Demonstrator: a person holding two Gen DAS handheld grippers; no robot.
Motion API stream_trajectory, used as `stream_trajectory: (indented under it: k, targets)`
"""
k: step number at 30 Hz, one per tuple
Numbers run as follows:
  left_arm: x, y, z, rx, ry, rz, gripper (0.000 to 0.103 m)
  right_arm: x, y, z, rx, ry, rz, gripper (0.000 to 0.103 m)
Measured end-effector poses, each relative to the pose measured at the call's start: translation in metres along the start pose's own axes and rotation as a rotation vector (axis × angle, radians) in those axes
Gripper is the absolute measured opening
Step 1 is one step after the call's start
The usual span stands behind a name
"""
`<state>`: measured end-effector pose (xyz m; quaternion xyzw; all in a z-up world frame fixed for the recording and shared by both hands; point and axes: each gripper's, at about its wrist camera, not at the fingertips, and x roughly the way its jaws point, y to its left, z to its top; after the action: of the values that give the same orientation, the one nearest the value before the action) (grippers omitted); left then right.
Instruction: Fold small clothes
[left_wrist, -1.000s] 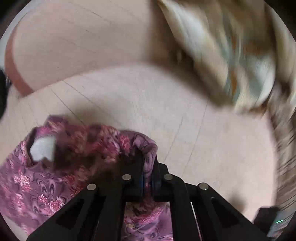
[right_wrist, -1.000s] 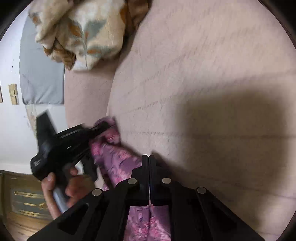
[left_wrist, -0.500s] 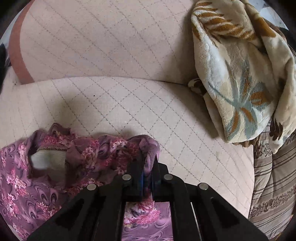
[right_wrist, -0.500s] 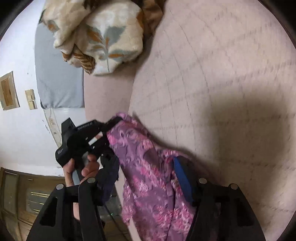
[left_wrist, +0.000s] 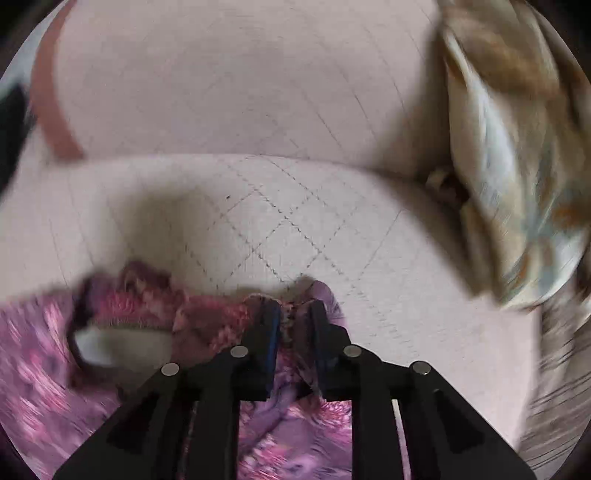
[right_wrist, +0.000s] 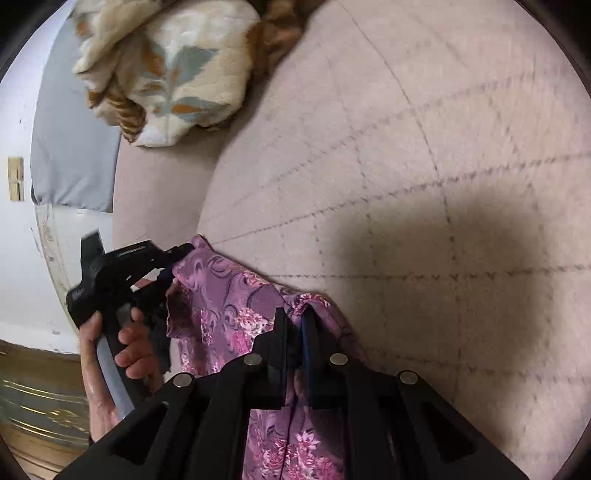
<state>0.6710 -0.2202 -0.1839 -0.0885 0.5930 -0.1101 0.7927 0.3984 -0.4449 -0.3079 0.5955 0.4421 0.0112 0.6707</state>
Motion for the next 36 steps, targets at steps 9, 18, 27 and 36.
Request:
stream_trajectory:
  k: [9, 18, 27, 36]
  targets:
    - [-0.153, 0.046, -0.067, 0.051, -0.236, -0.010, 0.041, -0.026, 0.028, -0.013, -0.148, -0.102, -0.073, 0.053]
    - [-0.252, 0.146, -0.345, -0.014, -0.363, 0.046, 0.075, -0.122, 0.089, -0.164, -0.625, -0.209, -0.061, 0.071]
    - [-0.285, 0.159, -0.478, -0.069, -0.557, 0.049, 0.084, -0.194, 0.056, -0.299, -0.764, -0.201, -0.207, 0.072]
    - [-0.318, 0.189, -0.497, -0.159, -0.593, 0.034, 0.086, -0.234, 0.088, -0.346, -0.796, -0.174, -0.157, 0.081]
